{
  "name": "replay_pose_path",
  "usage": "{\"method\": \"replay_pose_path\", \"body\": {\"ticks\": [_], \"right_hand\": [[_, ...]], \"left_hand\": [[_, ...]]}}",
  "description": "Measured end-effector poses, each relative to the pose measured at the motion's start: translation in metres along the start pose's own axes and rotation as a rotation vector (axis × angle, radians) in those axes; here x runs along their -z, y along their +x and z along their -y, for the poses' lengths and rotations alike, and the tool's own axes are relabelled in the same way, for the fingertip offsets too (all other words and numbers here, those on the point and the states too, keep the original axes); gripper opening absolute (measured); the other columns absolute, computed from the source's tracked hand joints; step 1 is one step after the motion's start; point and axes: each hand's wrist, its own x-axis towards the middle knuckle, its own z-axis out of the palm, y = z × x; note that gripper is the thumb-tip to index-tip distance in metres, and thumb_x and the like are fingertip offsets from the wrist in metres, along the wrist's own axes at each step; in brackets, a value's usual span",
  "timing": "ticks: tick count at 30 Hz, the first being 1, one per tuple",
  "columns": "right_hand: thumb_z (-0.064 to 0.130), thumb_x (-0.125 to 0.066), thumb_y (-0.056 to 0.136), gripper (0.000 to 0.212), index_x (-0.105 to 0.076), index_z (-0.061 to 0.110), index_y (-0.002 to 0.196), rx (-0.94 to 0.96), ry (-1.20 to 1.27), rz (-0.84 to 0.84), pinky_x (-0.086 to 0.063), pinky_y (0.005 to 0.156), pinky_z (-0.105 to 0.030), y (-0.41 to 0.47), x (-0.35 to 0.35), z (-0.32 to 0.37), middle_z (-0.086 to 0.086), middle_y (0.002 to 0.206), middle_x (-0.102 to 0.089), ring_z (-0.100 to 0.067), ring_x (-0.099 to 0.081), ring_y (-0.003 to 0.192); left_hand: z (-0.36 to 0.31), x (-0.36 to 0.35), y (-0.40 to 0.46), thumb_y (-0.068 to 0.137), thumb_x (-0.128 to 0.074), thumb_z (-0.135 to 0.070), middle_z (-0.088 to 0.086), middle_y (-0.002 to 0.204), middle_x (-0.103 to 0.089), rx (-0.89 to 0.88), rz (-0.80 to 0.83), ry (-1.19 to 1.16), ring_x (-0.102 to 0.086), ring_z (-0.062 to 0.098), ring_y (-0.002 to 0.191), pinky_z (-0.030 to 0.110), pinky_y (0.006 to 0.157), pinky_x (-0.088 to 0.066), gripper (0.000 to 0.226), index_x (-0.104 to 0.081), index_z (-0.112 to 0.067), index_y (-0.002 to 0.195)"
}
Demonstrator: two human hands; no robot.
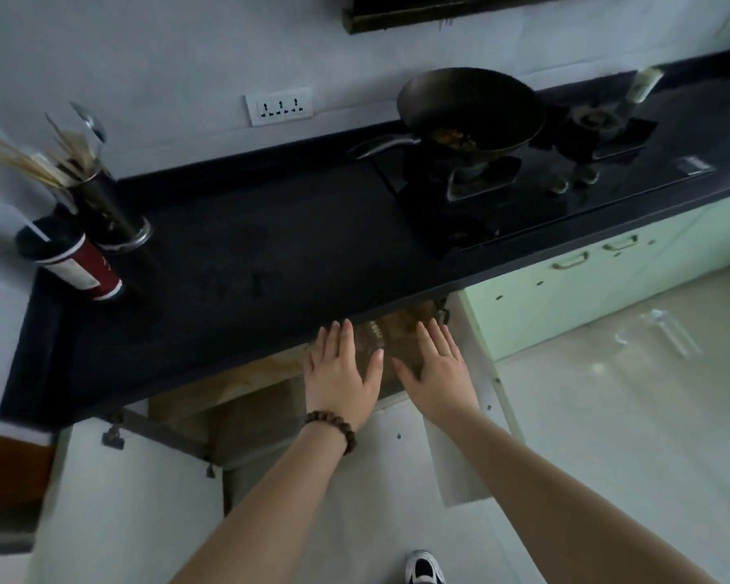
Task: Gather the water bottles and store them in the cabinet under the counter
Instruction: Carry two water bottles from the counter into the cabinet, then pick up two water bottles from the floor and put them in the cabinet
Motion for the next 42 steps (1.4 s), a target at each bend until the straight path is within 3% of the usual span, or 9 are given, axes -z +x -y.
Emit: {"method": "replay_pose_path", "body": {"ticks": [8, 17, 28, 32, 37, 42], "right_hand": [[0.057, -0.039, 0.095, 0.073, -0.009, 0.026, 0.154, -0.144, 0.024, -0.076, -0.005, 0.121, -0.042, -0.045, 0.043, -0.023, 0.001, 0.162, 0.003, -0.02, 0.009, 0.149], [0.054, -0.043, 0.095, 0.072, -0.016, 0.021, 0.153, -0.464, 0.064, -0.301, -0.005, 0.12, -0.033, -0.125, 0.091, -0.127, -0.001, 0.163, -0.002, -0.016, 0.004, 0.149], [0.053, -0.043, 0.095, 0.074, -0.014, 0.019, 0.154, -0.754, 0.105, -0.472, -0.005, 0.121, -0.034, -0.193, 0.151, -0.252, -0.004, 0.162, -0.002, -0.018, 0.003, 0.149], [0.052, -0.046, 0.094, 0.075, -0.015, 0.019, 0.154, -0.794, 0.129, -0.523, -0.006, 0.121, -0.034, -0.192, 0.179, -0.31, -0.004, 0.162, -0.003, -0.018, 0.002, 0.149], [0.051, -0.048, 0.094, 0.075, -0.015, 0.019, 0.153, -0.817, 0.139, -0.566, -0.006, 0.121, -0.035, -0.179, 0.223, -0.391, -0.005, 0.162, -0.004, -0.019, 0.001, 0.149], [0.048, -0.05, 0.094, 0.074, -0.016, 0.018, 0.153, -0.838, 0.159, -0.584, -0.006, 0.121, -0.035, -0.168, 0.27, -0.466, -0.005, 0.162, -0.005, -0.019, 0.0, 0.149]], "left_hand": [[-0.05, 0.007, -0.022, 0.096, -0.03, -0.059, 0.001, 0.162, -0.012, -0.154, 0.083, -0.024, -0.003, 0.019, 0.15, 0.044, 0.121, -0.009, 0.071, -0.012, -0.023, 0.155], [-0.135, -0.036, -0.049, 0.096, -0.035, -0.055, 0.003, 0.162, -0.014, -0.401, 0.195, -0.056, -0.003, 0.018, 0.149, 0.041, 0.12, -0.003, 0.073, -0.014, -0.017, 0.154], [-0.289, -0.106, -0.07, 0.094, -0.041, -0.053, 0.006, 0.16, -0.02, -0.653, 0.296, -0.081, -0.009, 0.022, 0.149, 0.044, 0.12, -0.008, 0.075, -0.02, -0.013, 0.153], [-0.35, -0.139, -0.071, 0.092, -0.044, -0.053, 0.008, 0.158, -0.026, -0.698, 0.294, -0.114, -0.013, 0.024, 0.148, 0.044, 0.119, -0.012, 0.076, -0.024, -0.011, 0.152], [-0.438, -0.185, -0.058, 0.082, -0.032, -0.059, 0.008, 0.157, -0.028, -0.731, 0.293, -0.118, -0.015, 0.024, 0.148, 0.044, 0.119, -0.012, 0.085, -0.027, -0.01, 0.151], [-0.519, -0.229, -0.051, 0.085, -0.037, -0.057, 0.01, 0.156, -0.032, -0.721, 0.302, -0.132, -0.017, 0.025, 0.147, 0.044, 0.118, -0.014, 0.081, -0.029, -0.009, 0.15]]}}
